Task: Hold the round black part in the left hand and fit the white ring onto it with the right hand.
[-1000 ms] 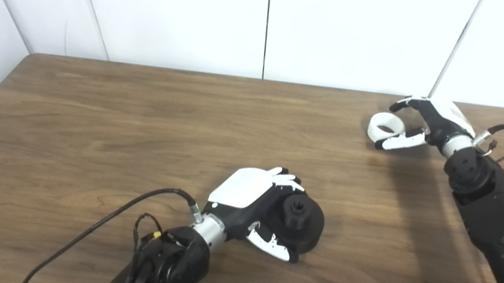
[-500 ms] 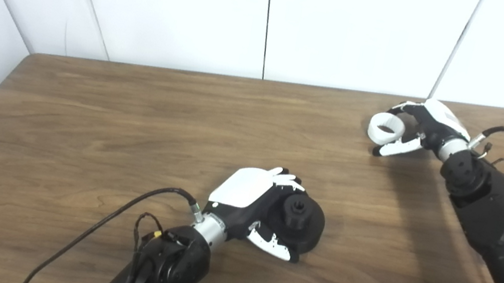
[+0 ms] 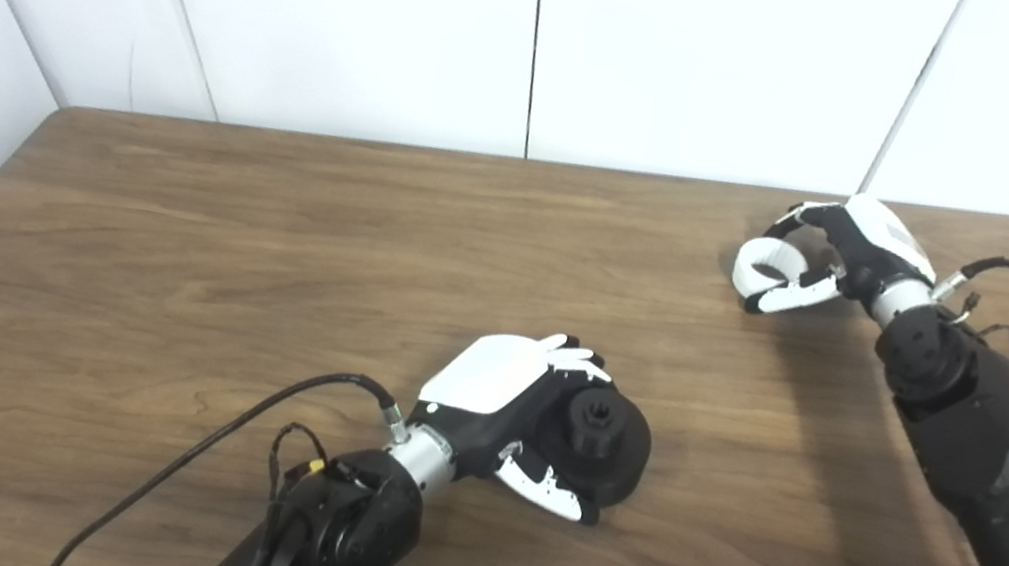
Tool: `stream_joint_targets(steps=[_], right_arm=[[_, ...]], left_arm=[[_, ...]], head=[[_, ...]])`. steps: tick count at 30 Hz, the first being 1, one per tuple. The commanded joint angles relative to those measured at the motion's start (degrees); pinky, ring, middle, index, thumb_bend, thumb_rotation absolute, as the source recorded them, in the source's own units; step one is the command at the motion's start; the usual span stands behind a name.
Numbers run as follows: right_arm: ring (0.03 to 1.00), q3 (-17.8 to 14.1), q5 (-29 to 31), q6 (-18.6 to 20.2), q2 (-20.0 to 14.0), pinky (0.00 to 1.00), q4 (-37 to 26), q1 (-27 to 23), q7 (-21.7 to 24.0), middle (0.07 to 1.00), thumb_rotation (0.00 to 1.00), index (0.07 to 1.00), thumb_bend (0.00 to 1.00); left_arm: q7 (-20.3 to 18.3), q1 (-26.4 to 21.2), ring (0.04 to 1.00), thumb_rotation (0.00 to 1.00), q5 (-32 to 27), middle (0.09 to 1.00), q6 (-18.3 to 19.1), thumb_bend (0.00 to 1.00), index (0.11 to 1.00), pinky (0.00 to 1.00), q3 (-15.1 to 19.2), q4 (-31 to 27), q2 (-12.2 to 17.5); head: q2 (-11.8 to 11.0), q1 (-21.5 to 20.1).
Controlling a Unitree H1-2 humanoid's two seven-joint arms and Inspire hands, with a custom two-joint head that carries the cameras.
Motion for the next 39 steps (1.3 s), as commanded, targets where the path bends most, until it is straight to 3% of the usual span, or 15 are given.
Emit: stream_joint_targets(steps=[1, 25, 39], right_arm=[[0.948, -0.6, -0.2, -1.4, -0.5, 0.85, -0.3, -2.1, -1.3, 0.874, 0.14, 0.497, 0.53], [0.941, -1.1, 0.3, -1.5, -0.8, 0.83, -0.7, -1.9, -1.8, 0.865, 0.14, 0.491, 0.52], [0.937, -1.6, 0.4, -0.4, -1.4, 0.82, -5.5, -0.7, -0.2, 0.858, 0.14, 0.490, 0.52]], left_arm=[[-3.9, 0.3, 0.971, 0.29, -0.7, 0.910, 1.2, 0.95, 0.753, 0.87, -1.2, 1.3, 0.1], [-3.6, 0.0, 0.977, 0.29, -0.9, 0.917, 0.9, 0.95, 0.754, 0.88, -1.3, 2.0, -0.1], [-3.5, -0.1, 0.975, 0.29, -1.0, 0.913, 0.9, 0.94, 0.753, 0.88, -1.2, 2.4, -0.2]], head=[[0.1, 0.0], [0.2, -0.2], [0.2, -0.3]])
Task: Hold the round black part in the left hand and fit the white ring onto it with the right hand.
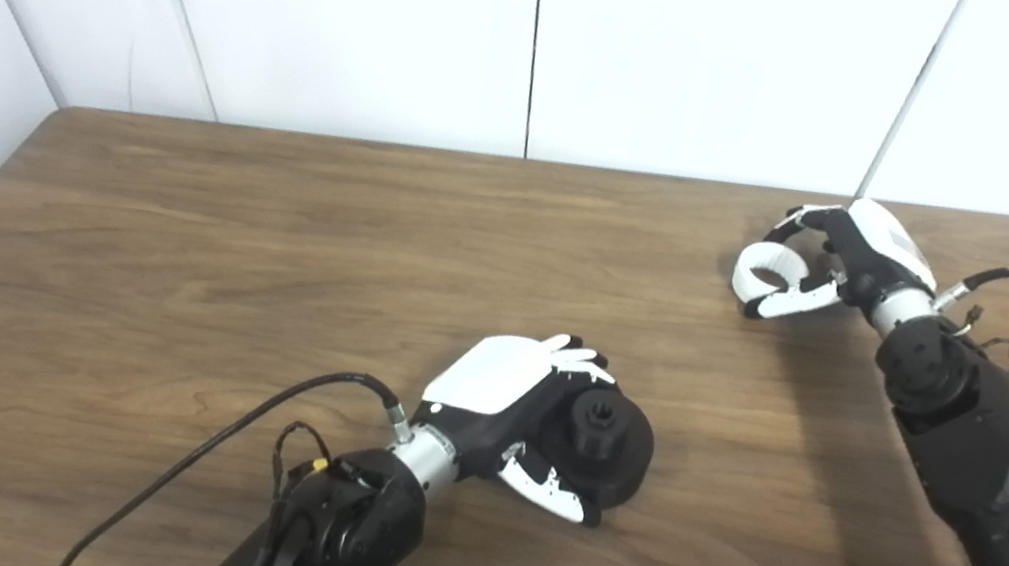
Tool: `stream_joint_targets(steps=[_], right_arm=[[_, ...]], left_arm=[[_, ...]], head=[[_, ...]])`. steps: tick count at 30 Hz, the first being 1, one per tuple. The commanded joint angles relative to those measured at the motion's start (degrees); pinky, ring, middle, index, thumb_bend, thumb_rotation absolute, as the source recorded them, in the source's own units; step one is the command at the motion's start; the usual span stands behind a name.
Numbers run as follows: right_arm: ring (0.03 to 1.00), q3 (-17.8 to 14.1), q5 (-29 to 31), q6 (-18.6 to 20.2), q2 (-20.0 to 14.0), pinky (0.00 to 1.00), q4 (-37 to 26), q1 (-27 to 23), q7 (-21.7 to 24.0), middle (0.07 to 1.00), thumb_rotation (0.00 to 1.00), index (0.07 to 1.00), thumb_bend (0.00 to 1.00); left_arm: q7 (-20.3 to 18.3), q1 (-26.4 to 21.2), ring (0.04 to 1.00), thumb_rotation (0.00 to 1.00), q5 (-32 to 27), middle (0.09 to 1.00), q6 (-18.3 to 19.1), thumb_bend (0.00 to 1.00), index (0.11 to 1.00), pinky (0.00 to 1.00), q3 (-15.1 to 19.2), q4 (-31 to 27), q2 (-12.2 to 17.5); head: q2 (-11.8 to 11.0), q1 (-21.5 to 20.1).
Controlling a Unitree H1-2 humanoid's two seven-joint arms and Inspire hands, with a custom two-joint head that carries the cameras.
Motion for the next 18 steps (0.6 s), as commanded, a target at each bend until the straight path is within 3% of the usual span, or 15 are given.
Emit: stream_joint_targets(steps=[1, 18], right_arm=[[0.937, -0.9, -0.1, -0.5, -1.3, 0.82, -2.8, -2.4, -0.2, 0.858, 0.14, 0.490, 0.52], [0.929, -1.9, -0.3, 0.9, -1.8, 0.83, -8.5, -0.6, 2.6, 0.853, 0.14, 0.489, 0.52]], left_arm=[[-3.3, 0.3, 0.975, 0.29, -1.0, 0.913, 1.0, 0.94, 0.754, 0.88, -1.0, 2.1, -0.1], [-3.0, 0.1, 0.976, 0.29, -0.8, 0.912, 1.0, 0.95, 0.753, 0.88, -1.0, 3.1, -0.5]], head=[[0.1, 0.1], [0.2, 0.1]])
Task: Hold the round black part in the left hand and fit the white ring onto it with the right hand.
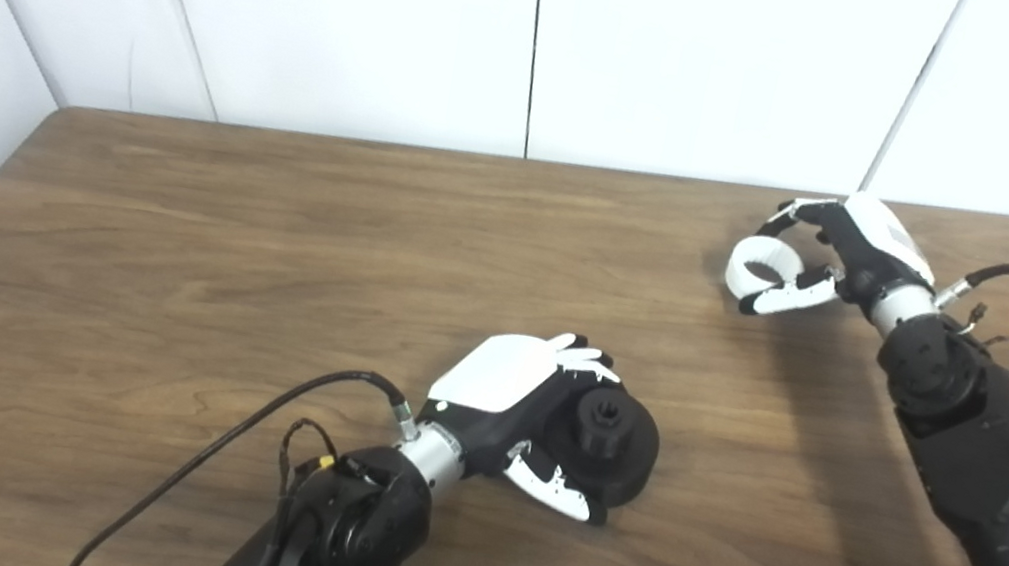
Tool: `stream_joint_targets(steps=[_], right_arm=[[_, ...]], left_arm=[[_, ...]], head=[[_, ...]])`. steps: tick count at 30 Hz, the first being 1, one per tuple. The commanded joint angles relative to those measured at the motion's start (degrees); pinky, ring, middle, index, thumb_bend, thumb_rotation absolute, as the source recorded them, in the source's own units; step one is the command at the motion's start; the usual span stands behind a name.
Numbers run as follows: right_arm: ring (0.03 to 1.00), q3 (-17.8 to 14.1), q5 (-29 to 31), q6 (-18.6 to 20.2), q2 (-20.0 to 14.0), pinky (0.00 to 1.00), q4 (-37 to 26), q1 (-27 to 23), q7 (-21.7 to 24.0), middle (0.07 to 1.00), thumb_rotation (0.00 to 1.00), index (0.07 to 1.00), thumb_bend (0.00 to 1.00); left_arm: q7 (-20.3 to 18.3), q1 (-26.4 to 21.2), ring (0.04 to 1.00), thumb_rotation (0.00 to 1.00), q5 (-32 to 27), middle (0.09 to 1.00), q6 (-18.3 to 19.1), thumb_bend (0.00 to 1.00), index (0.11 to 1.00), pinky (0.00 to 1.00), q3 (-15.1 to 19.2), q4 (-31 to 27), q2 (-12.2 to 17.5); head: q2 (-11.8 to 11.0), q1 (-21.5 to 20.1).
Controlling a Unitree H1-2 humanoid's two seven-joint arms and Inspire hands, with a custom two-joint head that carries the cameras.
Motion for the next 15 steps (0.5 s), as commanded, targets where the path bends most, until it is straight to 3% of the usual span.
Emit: stream_joint_targets(steps=[1, 15], right_arm=[[0.927, -0.8, -0.2, 0.4, -1.7, 0.82, -3.6, -1.9, 0.4, 0.852, 0.14, 0.489, 0.52], [0.923, -0.5, -0.9, 4.7, -2.3, 0.83, -19.1, 2.0, 7.2, 0.846, 0.14, 0.488, 0.53]], left_arm=[[-3.0, 0.5, 0.975, 0.29, -0.7, 0.912, 1.0, 0.95, 0.752, 0.88, -1.0, 2.3, 0.1], [-3.0, 0.5, 0.973, 0.28, -0.7, 0.910, 1.1, 0.94, 0.753, 0.87, -1.1, 2.6, -0.1]], head=[[0.1, -0.1], [0.4, 0.1]])
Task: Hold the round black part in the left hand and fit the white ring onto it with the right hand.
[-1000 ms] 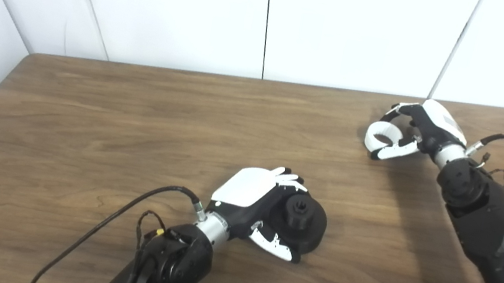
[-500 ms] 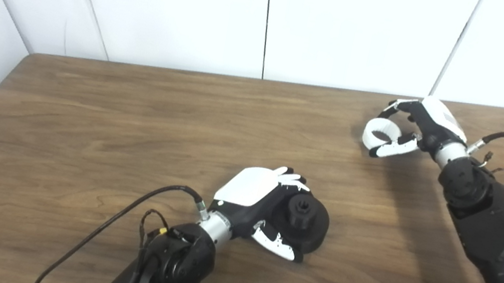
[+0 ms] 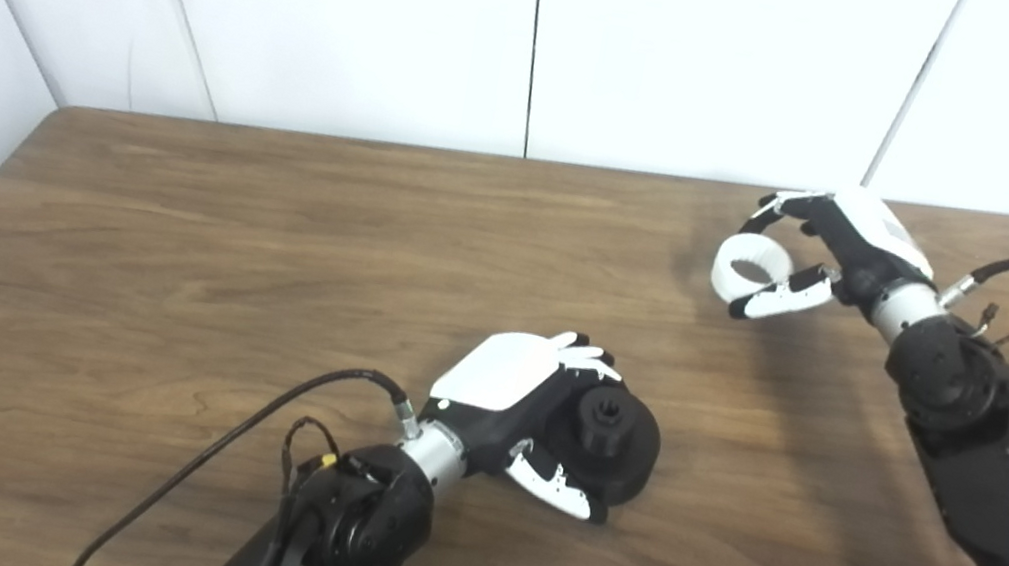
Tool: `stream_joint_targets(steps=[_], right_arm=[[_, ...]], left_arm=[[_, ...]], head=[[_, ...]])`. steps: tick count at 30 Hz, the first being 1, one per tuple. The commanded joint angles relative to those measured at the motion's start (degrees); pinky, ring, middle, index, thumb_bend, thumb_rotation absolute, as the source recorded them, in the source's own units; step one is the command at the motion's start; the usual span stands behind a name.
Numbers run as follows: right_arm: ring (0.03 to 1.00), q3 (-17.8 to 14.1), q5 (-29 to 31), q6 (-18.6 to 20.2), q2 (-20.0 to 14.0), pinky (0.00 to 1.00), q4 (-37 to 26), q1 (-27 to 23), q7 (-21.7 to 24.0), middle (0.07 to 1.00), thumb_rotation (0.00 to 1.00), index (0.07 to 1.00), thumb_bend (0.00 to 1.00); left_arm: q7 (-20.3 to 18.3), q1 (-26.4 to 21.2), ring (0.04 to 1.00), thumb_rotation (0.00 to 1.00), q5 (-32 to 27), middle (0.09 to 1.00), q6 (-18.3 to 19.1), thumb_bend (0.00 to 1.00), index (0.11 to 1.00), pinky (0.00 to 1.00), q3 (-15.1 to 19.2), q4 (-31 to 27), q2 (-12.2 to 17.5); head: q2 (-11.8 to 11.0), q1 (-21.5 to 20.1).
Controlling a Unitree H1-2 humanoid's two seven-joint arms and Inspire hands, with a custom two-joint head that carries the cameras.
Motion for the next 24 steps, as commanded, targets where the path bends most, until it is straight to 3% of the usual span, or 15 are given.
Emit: stream_joint_targets(steps=[1, 16, 24], right_arm=[[0.924, -0.6, -0.3, 0.8, -0.7, 0.84, -4.2, -2.0, 1.0, 0.846, 0.14, 0.488, 0.53], [0.930, -0.2, -0.3, 5.4, 0.8, 0.86, -20.7, 1.5, 7.5, 0.846, 0.14, 0.487, 0.52], [0.926, -0.3, 1.0, 5.5, 2.0, 0.86, -25.7, 2.9, 9.3, 0.839, 0.14, 0.487, 0.53]], left_arm=[[-3.0, 0.7, 0.972, 0.28, -0.7, 0.909, 1.0, 0.94, 0.752, 0.87, -1.1, 2.5, 0.1], [-3.0, 0.9, 0.974, 0.29, -0.8, 0.908, 1.1, 0.94, 0.753, 0.88, -0.9, 2.5, 0.1], [-3.0, 1.0, 0.974, 0.29, -0.9, 0.909, 1.3, 0.94, 0.752, 0.87, -0.8, 2.5, 0.0]], head=[[0.0, 0.1], [0.3, 0.1], [0.2, 0.2]])
